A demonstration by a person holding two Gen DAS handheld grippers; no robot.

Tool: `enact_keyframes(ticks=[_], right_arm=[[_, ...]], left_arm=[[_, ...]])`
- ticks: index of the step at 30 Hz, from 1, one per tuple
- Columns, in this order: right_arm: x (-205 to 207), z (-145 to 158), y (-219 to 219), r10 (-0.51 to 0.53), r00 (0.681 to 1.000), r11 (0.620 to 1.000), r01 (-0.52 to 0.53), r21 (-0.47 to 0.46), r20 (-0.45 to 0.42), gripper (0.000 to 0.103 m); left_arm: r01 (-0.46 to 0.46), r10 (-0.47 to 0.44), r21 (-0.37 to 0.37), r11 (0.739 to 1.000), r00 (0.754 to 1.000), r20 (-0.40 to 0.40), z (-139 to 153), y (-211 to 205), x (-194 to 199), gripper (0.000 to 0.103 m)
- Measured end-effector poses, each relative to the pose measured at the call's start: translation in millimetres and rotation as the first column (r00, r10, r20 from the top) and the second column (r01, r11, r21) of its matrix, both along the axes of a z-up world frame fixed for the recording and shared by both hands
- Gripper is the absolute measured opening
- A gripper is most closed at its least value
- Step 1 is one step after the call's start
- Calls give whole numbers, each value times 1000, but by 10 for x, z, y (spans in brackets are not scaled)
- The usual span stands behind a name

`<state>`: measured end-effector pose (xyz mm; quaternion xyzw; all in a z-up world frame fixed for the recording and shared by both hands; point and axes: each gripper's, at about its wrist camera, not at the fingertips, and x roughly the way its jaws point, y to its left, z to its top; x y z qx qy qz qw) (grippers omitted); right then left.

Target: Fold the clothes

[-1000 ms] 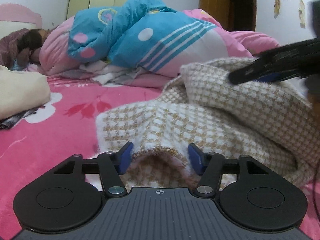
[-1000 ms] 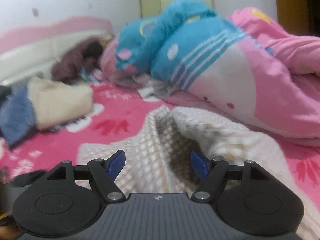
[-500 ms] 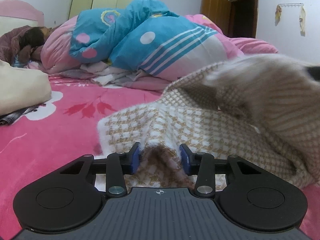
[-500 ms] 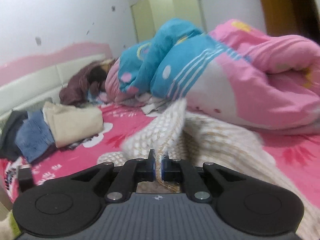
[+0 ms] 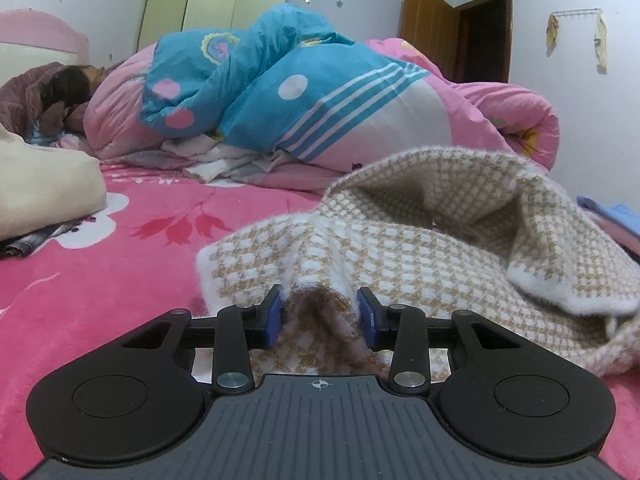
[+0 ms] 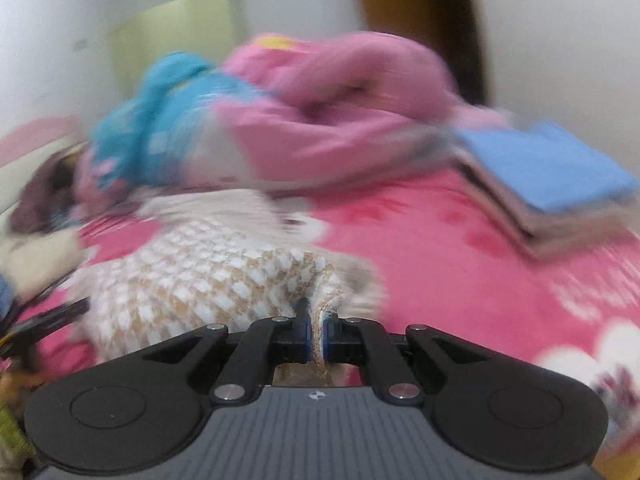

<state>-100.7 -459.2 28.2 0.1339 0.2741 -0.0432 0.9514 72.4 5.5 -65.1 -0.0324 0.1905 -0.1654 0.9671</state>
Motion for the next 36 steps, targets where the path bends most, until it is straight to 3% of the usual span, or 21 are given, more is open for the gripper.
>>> enact_keyframes(ticks=[5, 10, 12, 13, 14, 16, 22, 24, 26, 29, 36], right_arm=[[91, -393, -444, -140, 987, 988, 145, 58, -81, 4], [100, -565, -570, -153, 975, 980, 171, 104, -159, 9], [-33, -496, -584, -164, 977, 979, 179, 98, -137, 23], [-99, -462, -591, -170, 977, 979, 183, 95, -126, 44], [-193, -388, -598, -193, 976, 976, 201, 80, -101, 54], [-397, -214, -612, -248, 968, 967, 250, 43, -39, 55], [-532, 289, -121, -96, 981, 993, 107, -58, 166, 65], [-291, 260, 348, 76, 983, 988, -51, -146, 170, 72], [-11, 205, 860, 260, 954, 946, -221, -237, 149, 78], [409, 122, 1627, 515, 853, 815, -455, -360, 86, 79], [1521, -154, 2396, 718, 694, 646, -689, -328, -43, 89]], left_arm=[[2, -2, 19, 1000, 1000, 12, 37, -14, -77, 38], [15, -16, 46, 999, 999, 28, 80, 29, -219, 44], [23, -25, 52, 998, 999, 37, 94, 54, -279, 47], [21, -24, 58, 998, 999, 45, 101, 69, -309, 49], [18, -21, 61, 998, 999, 49, 105, 82, -325, 49], [10, -13, 47, 999, 999, 52, 118, 115, -341, 49], [-43, 44, -63, 997, 999, 13, 102, 299, -192, 52], [-54, 54, -98, 994, 999, -6, 55, 366, -139, 53], [-57, 55, -130, 990, 998, -19, 7, 428, -110, 56], [-37, 34, -174, 984, 999, -20, -14, 498, -123, 56], [13, -34, -304, 952, 997, -65, -102, 668, -45, 56]])
